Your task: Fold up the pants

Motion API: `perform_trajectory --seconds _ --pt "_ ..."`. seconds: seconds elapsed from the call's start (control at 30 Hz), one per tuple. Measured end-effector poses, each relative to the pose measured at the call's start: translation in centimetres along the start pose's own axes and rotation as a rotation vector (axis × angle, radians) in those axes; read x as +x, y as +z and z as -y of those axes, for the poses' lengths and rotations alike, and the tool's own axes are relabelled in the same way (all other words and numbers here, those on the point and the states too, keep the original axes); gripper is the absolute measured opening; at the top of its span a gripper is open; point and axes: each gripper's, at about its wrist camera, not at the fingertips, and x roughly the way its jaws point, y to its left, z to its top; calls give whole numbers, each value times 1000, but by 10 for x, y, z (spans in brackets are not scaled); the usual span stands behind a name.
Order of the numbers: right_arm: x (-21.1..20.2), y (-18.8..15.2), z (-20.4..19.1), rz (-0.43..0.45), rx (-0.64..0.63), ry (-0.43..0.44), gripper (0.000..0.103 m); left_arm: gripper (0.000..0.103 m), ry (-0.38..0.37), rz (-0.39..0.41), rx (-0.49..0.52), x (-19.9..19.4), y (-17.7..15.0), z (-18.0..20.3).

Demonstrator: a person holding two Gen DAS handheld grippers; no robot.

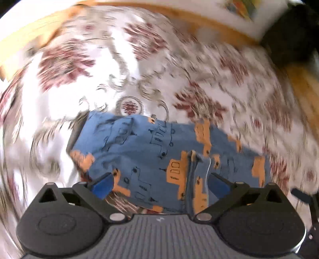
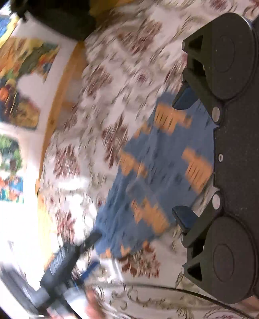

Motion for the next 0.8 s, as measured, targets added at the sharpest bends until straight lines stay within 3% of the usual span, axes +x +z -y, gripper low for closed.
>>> perform_trajectory --seconds 0.13,0.2,0.3,0.37,0.4,0.47,0.57,0.7,0.77,0.8 --pt "-5 -22 43 48 17 -51 102 103 -66 174 -66 4 -37 10" --pt "0 -36 60 84 52 -44 100 103 -96 170 -41 17 -44 20" --pt "16 -41 79 77 166 -6 83 103 -171 125 71 37 -44 43" --pt "26 -34 84 129 185 44 61 102 -231 162 156 45 -45 54" --pt "33 -29 85 149 167 63 56 102 -246 189 180 51 -45 58" --pt "47 -21 82 166 113 107 41 88 -283 213 180 69 -42 62" --pt "80 -14 78 137 46 160 29 77 -374 164 155 97 -33 62" --pt "115 -17 83 78 99 148 17 67 -327 144 196 128 -35 58" --pt "120 -22 88 75 128 128 0 59 -324 157 223 132 -39 49" --pt "120 -24 93 77 134 120 0 59 -334 162 231 132 -41 46"
